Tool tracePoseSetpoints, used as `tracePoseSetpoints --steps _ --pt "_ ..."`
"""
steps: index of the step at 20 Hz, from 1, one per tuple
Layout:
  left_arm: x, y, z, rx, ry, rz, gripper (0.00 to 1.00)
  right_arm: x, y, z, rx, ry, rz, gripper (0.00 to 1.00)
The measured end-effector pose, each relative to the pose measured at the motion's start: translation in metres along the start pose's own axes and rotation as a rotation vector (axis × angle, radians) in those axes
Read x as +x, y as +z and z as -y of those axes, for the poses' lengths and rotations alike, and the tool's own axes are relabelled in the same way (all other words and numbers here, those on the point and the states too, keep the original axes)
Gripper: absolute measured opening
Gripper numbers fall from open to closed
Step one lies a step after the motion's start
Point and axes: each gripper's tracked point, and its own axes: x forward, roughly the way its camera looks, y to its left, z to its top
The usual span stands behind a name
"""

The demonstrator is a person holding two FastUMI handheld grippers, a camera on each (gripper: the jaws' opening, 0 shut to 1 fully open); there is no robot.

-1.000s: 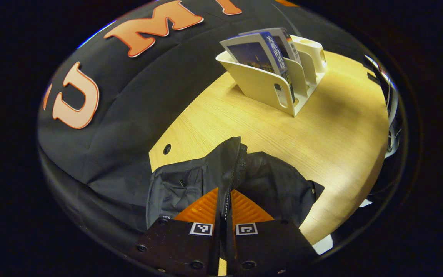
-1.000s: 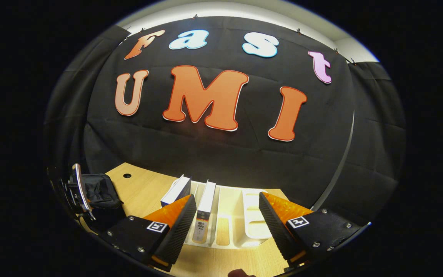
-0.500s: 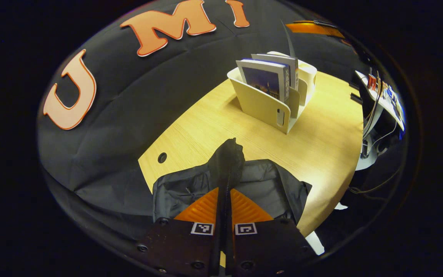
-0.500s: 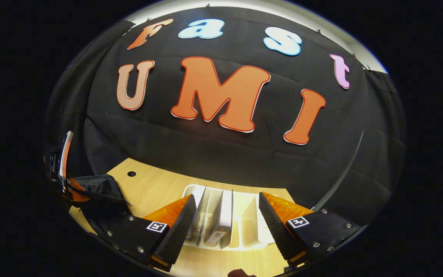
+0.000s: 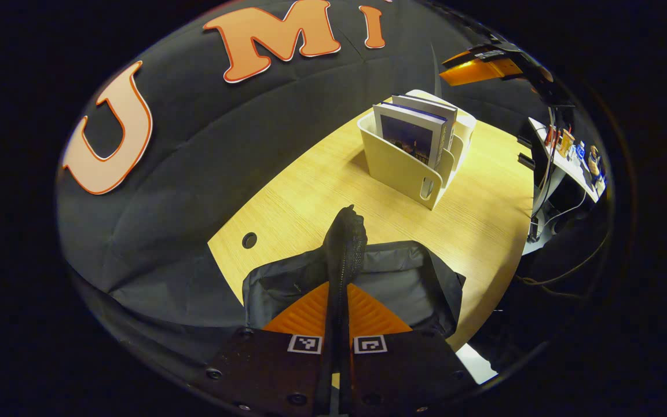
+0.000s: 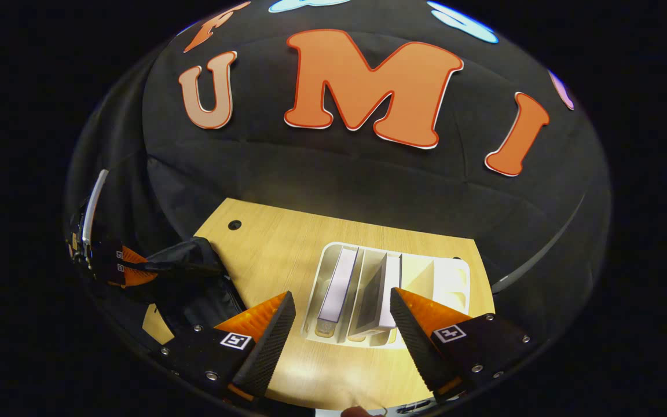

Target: Open the schoolbag, grab two books from the bookshelf and put them into the schoolbag.

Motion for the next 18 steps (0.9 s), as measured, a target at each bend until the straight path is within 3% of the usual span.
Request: tracePoseSetpoints --steps 8,13,18 --pt "0.001 0.009 -0.006 0.019 0.031 -0.040 0.06 0.084 -0.017 -0.013 0.097 0.135 -0.284 0.98" --pt "0.002 0.008 -0.001 -0.012 0.048 -0.063 0.06 0.119 -0.027 -0.019 0.117 0.175 -0.395 0.99" --pt "0.008 0.005 0.003 -0.047 0.050 -0.084 0.06 0.145 -0.047 -0.010 0.156 0.150 -0.503 0.98"
